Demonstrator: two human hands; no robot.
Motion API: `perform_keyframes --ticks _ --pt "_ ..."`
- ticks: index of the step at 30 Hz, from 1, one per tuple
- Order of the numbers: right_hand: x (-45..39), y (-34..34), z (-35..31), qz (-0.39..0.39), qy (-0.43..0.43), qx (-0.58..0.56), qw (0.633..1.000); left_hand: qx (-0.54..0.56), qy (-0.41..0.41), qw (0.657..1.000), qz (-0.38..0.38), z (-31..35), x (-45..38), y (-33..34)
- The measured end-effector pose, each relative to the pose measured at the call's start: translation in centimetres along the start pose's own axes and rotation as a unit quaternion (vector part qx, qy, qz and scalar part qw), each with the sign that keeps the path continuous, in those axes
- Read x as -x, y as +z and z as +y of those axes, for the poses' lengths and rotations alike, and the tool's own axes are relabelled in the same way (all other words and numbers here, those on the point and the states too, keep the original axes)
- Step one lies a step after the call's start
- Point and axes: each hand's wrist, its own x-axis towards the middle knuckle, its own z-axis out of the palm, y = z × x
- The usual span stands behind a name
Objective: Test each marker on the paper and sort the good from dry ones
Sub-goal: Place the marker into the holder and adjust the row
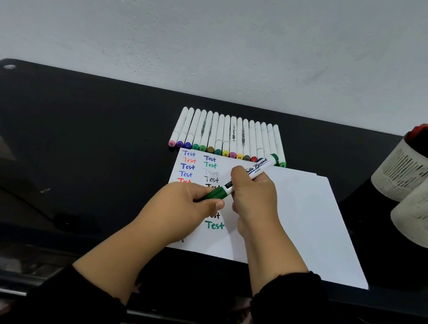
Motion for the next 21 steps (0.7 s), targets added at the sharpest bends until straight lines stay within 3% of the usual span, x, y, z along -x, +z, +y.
perform_keyframes --ticks 5,11,18,21 --pt "-0.1 0.2 0.0 -0.011 -0.008 0.001 1.000 0.100 -0.022 0.994 -0.031 0.3 0.0 -0.4" --pt "-0.1 0.7 0.2 0.016 0.011 0.013 1.000 -0.060 0.005 0.998 0.020 0.3 0.5 -0.1" --pt "-0.1 1.1 0.0 -0.011 0.009 -0.002 1.000 0.108 -0.044 0.993 -0.029 0.2 0.3 -0.9" --pt "-0.1 0.9 -0.2 0.007 0.016 0.007 1.000 0.032 -0.025 0.999 0.006 0.0 0.5 -0.6"
